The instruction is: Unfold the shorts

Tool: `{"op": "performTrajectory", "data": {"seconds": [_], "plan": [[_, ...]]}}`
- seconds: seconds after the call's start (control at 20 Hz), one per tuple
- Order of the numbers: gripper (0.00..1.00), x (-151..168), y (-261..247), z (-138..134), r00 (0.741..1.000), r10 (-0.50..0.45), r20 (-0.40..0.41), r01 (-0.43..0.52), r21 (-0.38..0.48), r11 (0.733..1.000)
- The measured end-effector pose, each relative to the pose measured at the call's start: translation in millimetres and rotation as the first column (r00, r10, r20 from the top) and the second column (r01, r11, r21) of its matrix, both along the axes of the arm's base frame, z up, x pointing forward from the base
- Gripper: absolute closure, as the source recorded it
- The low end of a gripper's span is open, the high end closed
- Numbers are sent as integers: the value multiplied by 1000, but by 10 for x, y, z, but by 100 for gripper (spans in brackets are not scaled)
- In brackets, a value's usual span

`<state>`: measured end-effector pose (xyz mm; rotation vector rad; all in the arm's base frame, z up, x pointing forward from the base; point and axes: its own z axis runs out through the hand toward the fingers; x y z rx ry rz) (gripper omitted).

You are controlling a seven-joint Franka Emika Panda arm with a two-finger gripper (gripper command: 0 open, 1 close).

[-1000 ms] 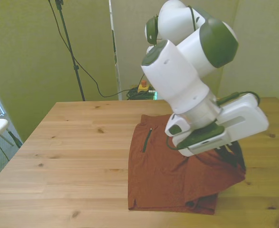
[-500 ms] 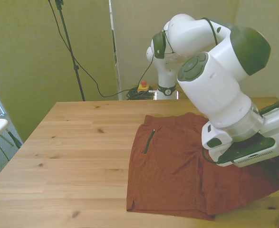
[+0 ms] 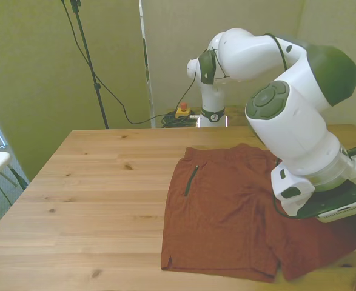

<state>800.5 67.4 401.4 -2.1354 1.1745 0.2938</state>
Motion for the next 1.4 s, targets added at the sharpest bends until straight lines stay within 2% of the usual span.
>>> {"op": "performTrajectory", "data": {"seconds": [0.2,0.4,0.5,0.65,0.75,0.9,1.1,1.4], "plan": [[0,10,-175,98,1000,-8,13,8,-11,1000],[0,-12,-317,396,997,-29,67,42,-194,980],[0,-64,-342,581,996,-37,82,59,-290,955],[0,-189,-559,780,995,-58,84,89,-434,896],[0,-305,-784,866,995,-72,69,97,-499,861],[0,-499,-1067,926,998,-56,43,70,-535,842],[0,-780,-1261,984,1000,6,24,8,-547,837],[0,-1220,-1105,1070,994,104,43,-59,-586,808]]}}
